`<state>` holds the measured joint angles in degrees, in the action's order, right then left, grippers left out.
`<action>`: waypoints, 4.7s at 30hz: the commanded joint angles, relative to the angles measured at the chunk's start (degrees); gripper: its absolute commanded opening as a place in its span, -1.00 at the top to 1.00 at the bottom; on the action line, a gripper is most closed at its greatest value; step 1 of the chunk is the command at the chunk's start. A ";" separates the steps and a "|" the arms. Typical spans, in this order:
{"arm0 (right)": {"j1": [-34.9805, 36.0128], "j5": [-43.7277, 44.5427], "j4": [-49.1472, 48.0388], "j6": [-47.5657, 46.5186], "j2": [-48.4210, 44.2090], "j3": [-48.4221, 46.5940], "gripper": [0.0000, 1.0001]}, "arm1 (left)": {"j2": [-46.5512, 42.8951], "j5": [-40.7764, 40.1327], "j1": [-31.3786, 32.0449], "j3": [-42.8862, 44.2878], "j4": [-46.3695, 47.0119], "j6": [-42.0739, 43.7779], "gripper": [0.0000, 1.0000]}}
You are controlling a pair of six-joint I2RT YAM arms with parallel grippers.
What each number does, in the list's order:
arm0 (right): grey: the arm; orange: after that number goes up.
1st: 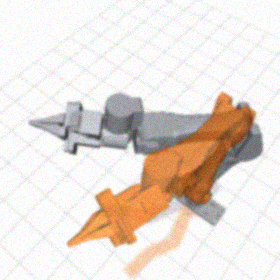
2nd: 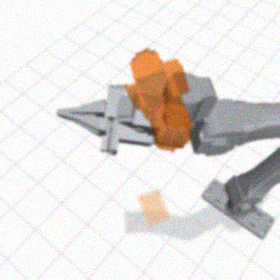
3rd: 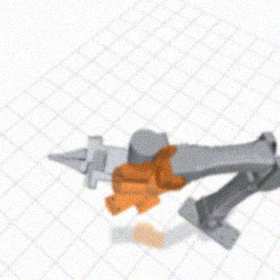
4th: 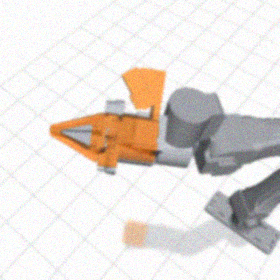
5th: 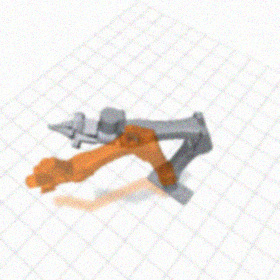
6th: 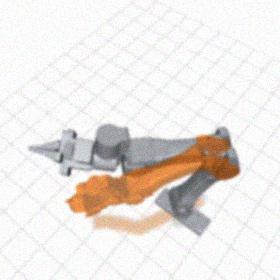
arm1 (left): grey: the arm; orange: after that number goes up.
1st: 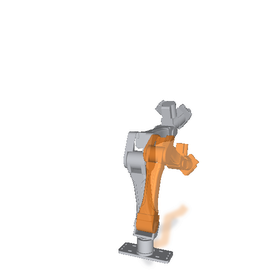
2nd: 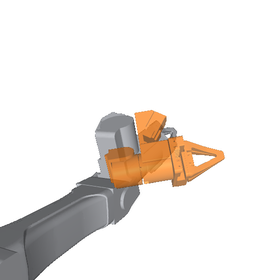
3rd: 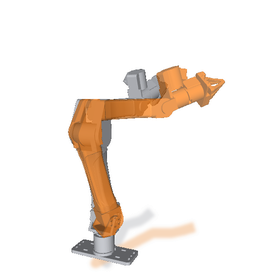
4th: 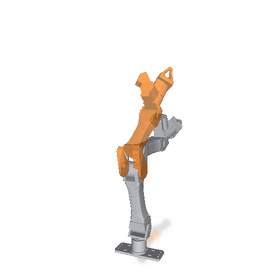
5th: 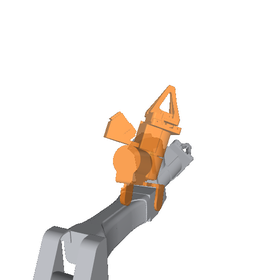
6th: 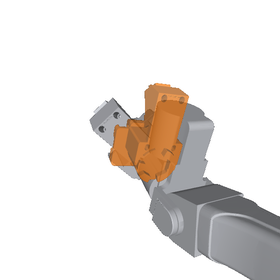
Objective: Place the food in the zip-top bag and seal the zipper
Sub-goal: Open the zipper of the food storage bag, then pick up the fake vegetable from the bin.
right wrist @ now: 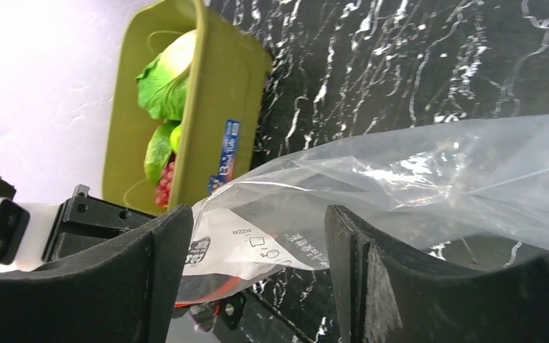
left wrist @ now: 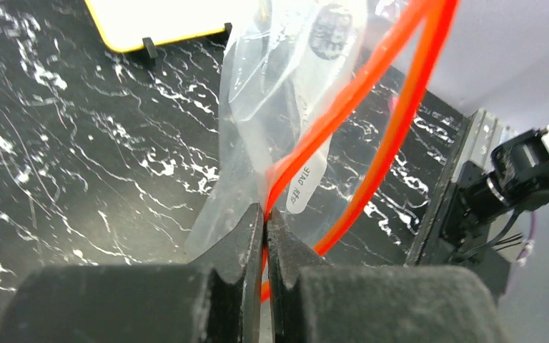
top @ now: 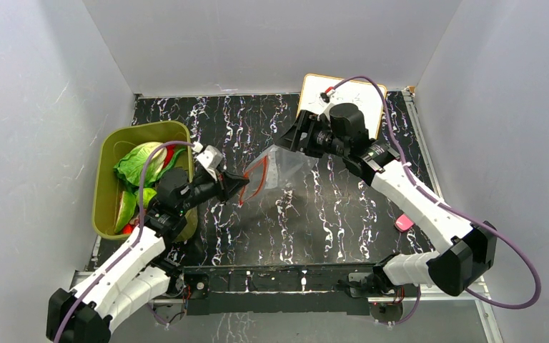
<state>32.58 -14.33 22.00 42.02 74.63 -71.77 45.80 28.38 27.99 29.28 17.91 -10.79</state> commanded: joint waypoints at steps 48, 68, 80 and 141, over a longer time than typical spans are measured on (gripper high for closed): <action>15.67 24.63 -4.86 -12.22 6.75 1.52 0.25 | 9.83 -5.13 0.31 11.38 -6.19 -33.26 1.00; 15.61 52.37 9.90 -15.66 -1.69 -3.77 1.00 | 12.15 -20.83 0.24 21.25 -33.62 -17.35 1.00; 15.59 39.38 4.94 -14.85 -0.78 -2.49 1.00 | 12.36 -15.27 0.25 22.62 -27.31 -19.05 -0.22; 15.50 30.38 7.07 -14.71 -5.38 -2.40 1.00 | 35.80 -65.93 -38.50 38.36 -58.41 -83.33 -0.97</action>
<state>48.10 16.14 31.46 27.46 68.73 -70.02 81.71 -34.59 -9.37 67.33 -42.74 -92.47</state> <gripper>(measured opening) 0.010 0.983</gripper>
